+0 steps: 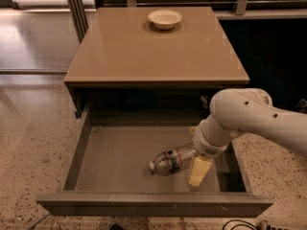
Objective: Pick water bottle from top drawer and place on counter
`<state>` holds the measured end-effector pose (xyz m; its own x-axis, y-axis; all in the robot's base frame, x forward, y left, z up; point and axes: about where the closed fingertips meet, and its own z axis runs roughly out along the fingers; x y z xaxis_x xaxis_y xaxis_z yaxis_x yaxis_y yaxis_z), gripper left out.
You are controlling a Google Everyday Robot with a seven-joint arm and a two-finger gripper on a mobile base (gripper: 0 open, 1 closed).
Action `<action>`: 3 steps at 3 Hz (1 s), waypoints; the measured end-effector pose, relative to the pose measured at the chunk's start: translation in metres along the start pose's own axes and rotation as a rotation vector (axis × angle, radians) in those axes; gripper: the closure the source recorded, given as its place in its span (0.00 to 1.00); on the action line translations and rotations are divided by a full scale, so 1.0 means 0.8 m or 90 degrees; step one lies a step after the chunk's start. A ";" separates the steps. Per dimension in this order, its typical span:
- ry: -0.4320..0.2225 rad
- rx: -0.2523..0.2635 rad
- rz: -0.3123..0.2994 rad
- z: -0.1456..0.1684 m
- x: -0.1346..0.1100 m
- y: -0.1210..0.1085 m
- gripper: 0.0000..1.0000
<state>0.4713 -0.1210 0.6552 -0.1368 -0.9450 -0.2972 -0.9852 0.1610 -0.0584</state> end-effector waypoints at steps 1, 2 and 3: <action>0.000 0.000 0.000 0.000 0.000 0.000 0.00; -0.005 -0.011 -0.003 0.014 -0.004 -0.003 0.00; -0.010 -0.046 -0.032 0.052 -0.028 -0.007 0.00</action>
Offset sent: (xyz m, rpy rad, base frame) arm 0.0112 0.0160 -0.0254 0.0277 0.0364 0.0254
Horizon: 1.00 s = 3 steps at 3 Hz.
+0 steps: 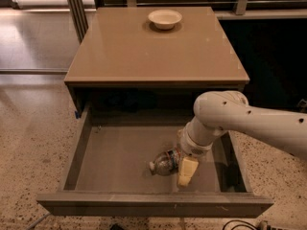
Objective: Pick water bottle from top drawer and place on counter
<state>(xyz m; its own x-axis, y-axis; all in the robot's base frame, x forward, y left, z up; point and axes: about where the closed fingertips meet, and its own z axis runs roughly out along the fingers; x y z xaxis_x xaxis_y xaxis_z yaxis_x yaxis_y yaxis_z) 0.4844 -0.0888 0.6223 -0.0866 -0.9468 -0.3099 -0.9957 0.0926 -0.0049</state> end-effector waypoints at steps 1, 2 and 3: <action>0.000 -0.023 -0.010 0.020 -0.007 0.001 0.00; 0.000 -0.024 -0.010 0.021 -0.007 0.001 0.19; 0.000 -0.024 -0.010 0.021 -0.007 0.001 0.50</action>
Offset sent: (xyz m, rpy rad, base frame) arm 0.0006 0.0091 -0.0115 0.0019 0.0254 0.0230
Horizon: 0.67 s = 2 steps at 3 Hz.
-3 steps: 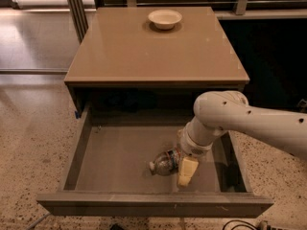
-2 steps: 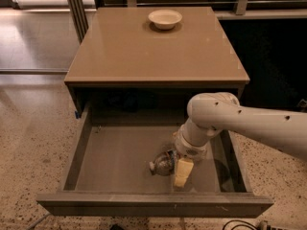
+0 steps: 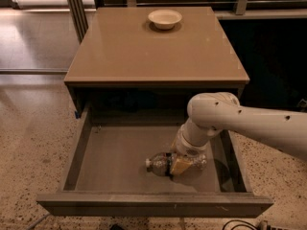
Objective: Pick water bottle from top drawer and place on counter
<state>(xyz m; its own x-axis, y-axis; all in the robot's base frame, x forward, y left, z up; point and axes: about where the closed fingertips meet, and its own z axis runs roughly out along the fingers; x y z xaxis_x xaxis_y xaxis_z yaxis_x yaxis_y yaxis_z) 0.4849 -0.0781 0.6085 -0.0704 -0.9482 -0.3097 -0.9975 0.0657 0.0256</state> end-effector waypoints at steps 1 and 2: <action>0.000 0.000 0.000 0.000 0.000 0.000 0.73; 0.000 0.000 0.000 0.000 0.000 0.000 0.96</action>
Offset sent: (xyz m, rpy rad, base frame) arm 0.0000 0.0000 0.0000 0.0000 0.0000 0.0000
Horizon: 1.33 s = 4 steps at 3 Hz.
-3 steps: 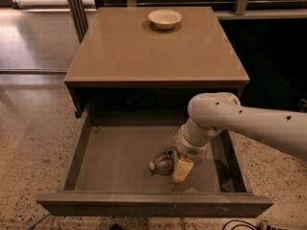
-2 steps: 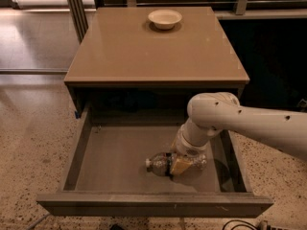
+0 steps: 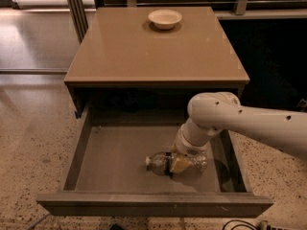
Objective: Pick water bottle from top drawer and place on counter
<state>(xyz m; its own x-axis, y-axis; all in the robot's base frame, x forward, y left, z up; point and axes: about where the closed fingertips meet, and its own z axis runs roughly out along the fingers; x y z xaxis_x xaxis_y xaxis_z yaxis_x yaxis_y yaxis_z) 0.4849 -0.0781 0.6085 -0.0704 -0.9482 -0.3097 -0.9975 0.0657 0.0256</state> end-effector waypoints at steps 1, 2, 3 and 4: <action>0.000 0.000 0.000 0.000 0.000 0.000 1.00; 0.000 0.000 0.000 0.000 0.000 0.000 1.00; -0.001 -0.006 -0.006 -0.039 -0.030 -0.015 1.00; -0.014 -0.010 -0.046 -0.111 -0.075 -0.045 1.00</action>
Offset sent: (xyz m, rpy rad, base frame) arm 0.0008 0.0001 0.0019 0.0050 0.0001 -0.0031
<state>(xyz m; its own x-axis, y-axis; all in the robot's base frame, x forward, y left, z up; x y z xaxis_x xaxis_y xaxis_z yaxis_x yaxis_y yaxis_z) 0.5255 -0.0513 0.7107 0.0017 -0.9433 -0.3320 -0.9998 -0.0077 0.0165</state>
